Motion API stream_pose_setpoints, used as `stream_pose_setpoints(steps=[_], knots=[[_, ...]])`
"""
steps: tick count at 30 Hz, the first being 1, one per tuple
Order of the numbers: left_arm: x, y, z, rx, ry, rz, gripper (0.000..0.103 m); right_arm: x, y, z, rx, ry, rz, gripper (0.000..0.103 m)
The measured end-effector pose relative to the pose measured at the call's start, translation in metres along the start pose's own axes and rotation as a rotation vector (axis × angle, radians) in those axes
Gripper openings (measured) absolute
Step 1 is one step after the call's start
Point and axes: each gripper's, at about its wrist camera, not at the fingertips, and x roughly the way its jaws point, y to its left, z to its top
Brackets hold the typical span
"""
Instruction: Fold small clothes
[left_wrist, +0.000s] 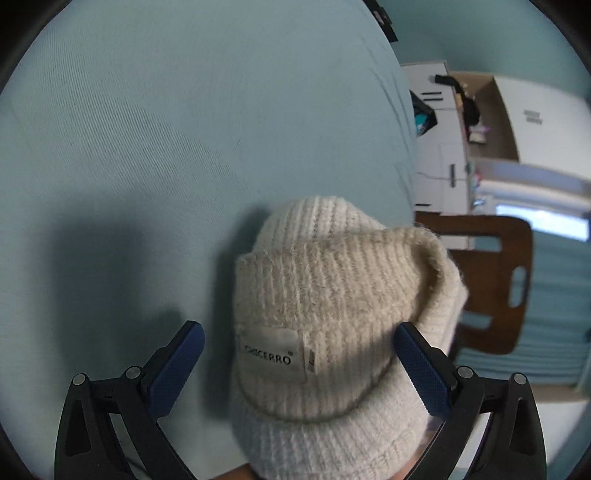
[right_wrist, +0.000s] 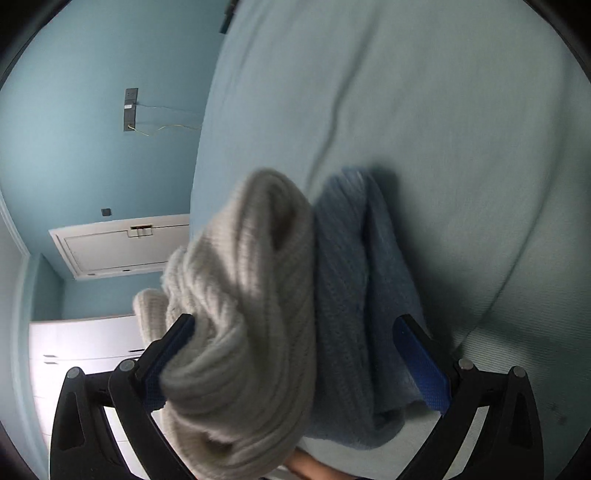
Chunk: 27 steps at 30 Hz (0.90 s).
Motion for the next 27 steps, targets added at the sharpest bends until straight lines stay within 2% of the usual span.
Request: stream_pose_setpoints(steps=[2,3,5,7,9,13,15,17,19,27], knots=[[0.011,0.008,-0.004,-0.042,-0.007,-0.062,0.103,0.015,-0.018,0.0,0.108,0.054,0.079,0.102],[0.016,0.009,-0.007,-0.057,-0.006,-0.082,0.103,0.02,-0.022,-0.002,0.12,0.056,0.087,0.102],[0.025,0.009,-0.01,-0.088,-0.004,-0.127,0.103,0.029,-0.01,-0.005,0.049,0.077,0.038,0.103],[0.027,0.003,-0.009,-0.058,-0.009,-0.104,0.103,0.041,0.005,-0.01,-0.019,0.098,-0.023,0.102],[0.023,-0.001,-0.007,-0.034,0.005,-0.109,0.103,0.047,0.016,-0.013,-0.056,0.099,-0.042,0.102],[0.007,-0.028,-0.007,0.084,-0.002,-0.102,0.102,0.045,0.048,-0.029,-0.164,0.056,0.013,0.101],[-0.004,-0.042,-0.004,0.132,-0.038,-0.089,0.102,0.046,0.068,-0.034,-0.216,0.045,0.074,0.1],[-0.02,-0.052,0.002,0.169,-0.081,-0.081,0.102,0.053,0.09,-0.036,-0.281,0.032,0.091,0.1],[-0.035,-0.057,0.011,0.199,-0.118,-0.053,0.102,0.065,0.1,-0.033,-0.293,0.039,0.111,0.1],[-0.081,-0.027,0.052,0.143,-0.219,-0.032,0.102,0.129,0.151,-0.011,-0.373,0.055,0.124,0.099]])
